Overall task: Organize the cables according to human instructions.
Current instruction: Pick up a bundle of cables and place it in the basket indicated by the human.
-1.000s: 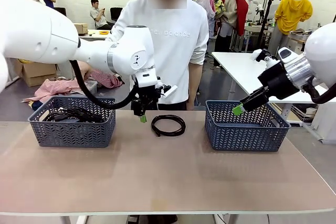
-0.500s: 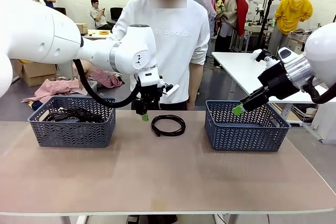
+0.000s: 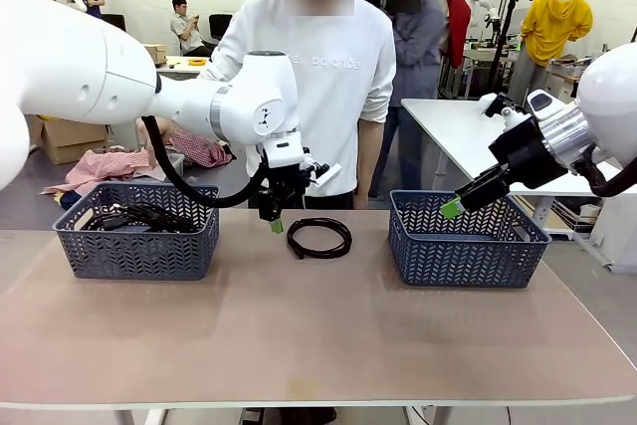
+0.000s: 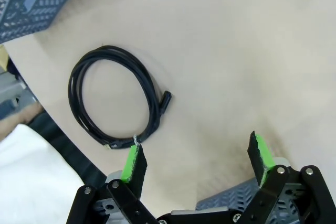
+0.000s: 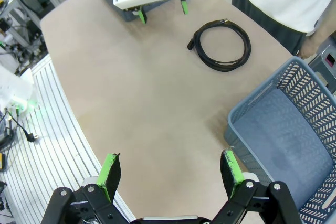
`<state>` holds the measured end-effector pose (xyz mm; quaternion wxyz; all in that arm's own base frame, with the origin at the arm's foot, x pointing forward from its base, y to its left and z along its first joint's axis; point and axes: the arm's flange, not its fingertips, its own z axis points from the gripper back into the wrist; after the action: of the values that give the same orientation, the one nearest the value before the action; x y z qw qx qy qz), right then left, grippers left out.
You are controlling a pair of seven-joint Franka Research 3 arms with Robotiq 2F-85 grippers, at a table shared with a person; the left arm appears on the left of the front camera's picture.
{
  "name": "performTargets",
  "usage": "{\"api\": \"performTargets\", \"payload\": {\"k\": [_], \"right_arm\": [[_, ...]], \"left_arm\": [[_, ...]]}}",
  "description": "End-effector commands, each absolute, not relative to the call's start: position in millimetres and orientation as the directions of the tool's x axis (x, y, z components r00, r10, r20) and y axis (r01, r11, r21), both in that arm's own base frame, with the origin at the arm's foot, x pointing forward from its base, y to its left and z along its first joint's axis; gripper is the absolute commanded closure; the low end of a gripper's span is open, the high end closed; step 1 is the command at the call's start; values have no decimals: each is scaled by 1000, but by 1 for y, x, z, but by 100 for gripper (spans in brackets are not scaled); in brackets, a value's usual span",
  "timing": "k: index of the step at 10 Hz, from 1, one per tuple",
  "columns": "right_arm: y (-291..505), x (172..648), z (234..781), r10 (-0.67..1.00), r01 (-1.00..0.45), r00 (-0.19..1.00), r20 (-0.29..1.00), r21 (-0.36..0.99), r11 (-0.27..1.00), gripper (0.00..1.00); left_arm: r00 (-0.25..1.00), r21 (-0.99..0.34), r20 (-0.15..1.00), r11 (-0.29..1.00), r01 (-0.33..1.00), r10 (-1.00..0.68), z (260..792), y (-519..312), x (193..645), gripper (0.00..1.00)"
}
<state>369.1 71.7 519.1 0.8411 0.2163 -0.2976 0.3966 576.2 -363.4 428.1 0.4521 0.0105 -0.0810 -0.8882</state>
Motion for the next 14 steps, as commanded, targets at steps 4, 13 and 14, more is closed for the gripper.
{"api": "performTargets", "payload": {"k": [4, 13, 14], "right_arm": [[71, 372, 516, 529, -811, 487, 695, 133, 570, 0], [71, 372, 516, 529, -811, 487, 695, 133, 570, 0], [71, 372, 516, 529, -811, 487, 695, 133, 570, 0]], "left_arm": [[-745, 142, 29, -735, 663, -667, 384, -375, 605, 0], [-719, 52, -30, -720, 692, -694, 350, -398, 664, 0], [-714, 50, -34, -715, 698, -699, 349, -398, 666, 0]]}}
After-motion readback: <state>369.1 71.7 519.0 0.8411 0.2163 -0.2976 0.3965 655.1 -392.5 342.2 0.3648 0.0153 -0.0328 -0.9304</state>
